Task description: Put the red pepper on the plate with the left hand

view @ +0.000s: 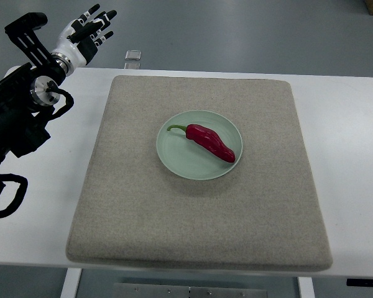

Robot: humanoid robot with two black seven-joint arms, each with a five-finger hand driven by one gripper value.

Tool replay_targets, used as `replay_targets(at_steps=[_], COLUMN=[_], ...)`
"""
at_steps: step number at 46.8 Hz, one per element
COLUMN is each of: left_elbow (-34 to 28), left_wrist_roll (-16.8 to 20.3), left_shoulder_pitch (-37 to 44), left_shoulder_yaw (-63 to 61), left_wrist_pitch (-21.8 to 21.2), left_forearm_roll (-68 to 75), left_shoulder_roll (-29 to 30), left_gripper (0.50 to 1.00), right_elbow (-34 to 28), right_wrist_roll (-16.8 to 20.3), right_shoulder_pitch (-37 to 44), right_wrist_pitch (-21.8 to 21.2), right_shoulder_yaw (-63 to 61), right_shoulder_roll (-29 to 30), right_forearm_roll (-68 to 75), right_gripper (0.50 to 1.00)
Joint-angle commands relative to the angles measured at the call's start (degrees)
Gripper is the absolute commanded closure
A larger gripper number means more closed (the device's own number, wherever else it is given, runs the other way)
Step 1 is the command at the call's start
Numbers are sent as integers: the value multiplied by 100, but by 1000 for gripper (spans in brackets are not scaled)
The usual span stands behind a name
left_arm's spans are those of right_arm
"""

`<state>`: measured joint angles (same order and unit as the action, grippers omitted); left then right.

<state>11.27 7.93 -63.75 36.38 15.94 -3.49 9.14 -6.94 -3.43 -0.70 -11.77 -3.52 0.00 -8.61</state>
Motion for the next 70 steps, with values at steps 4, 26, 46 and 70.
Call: replay_targets(at_steps=[4, 26, 46, 70], left_elbow=[-2, 33, 139, 139], left_wrist_roll=[-2, 25, 183, 201], left_shoulder_pitch=[73, 214, 284, 302], left_shoulder_yaw=[0, 0, -44, -70], left_wrist_pitch=[357, 375, 401, 428], left_forearm_roll=[-231, -275, -249, -248], left_shoulder_roll=[0, -106, -123, -308], left_gripper=[553, 544, 542, 542], right_elbow=[0, 0, 0, 0], right_wrist_roll=[0, 0, 0, 0], right_shoulder_pitch=[0, 0, 0, 0], right_wrist_pitch=[0, 0, 0, 0], right_shoulder_yaw=[0, 0, 0, 0], right_shoulder_roll=[0, 0, 0, 0], right_forearm_roll=[0, 0, 0, 0], right_gripper=[568, 568, 568, 568])
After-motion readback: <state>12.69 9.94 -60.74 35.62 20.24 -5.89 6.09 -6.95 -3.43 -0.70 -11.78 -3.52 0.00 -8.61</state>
